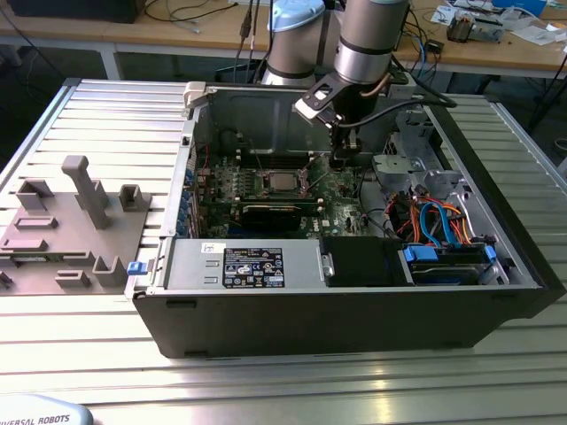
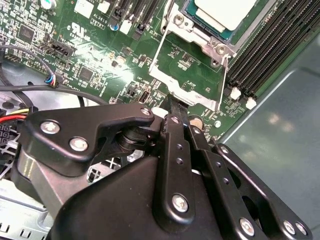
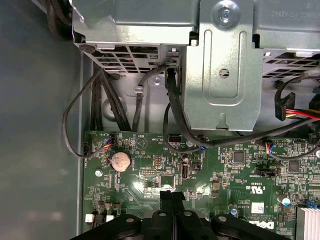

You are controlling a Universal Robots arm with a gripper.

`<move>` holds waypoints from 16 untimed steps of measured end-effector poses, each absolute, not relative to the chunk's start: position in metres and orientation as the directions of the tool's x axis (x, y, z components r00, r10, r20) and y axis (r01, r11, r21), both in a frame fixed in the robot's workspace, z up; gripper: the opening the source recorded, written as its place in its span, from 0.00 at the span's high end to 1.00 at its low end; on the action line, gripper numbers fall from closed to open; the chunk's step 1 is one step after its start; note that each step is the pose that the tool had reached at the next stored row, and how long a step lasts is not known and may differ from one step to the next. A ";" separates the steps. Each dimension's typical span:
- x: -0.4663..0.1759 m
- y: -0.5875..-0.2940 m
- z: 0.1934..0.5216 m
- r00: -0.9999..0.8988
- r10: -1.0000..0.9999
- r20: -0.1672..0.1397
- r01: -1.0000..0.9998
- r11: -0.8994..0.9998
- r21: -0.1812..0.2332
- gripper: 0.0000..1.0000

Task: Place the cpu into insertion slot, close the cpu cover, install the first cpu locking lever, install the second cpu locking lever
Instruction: 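Close the cpu cover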

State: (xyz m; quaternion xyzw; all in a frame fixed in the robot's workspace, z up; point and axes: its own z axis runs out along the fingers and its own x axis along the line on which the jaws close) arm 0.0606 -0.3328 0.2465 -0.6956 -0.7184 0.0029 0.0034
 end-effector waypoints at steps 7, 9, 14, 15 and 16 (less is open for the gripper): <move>0.059 -0.333 0.246 -0.032 0.999 0.001 0.999 0.032 -0.009 0.89; 0.058 -0.333 0.246 -0.032 0.999 0.001 0.999 0.032 -0.009 0.89; 0.057 -0.333 0.246 -0.032 0.999 0.001 0.999 0.032 -0.009 0.89; 0.057 -0.333 0.246 -0.032 0.999 0.001 0.999 0.032 -0.009 0.89; 0.056 -0.333 0.246 -0.032 0.999 0.001 0.999 0.032 -0.009 0.89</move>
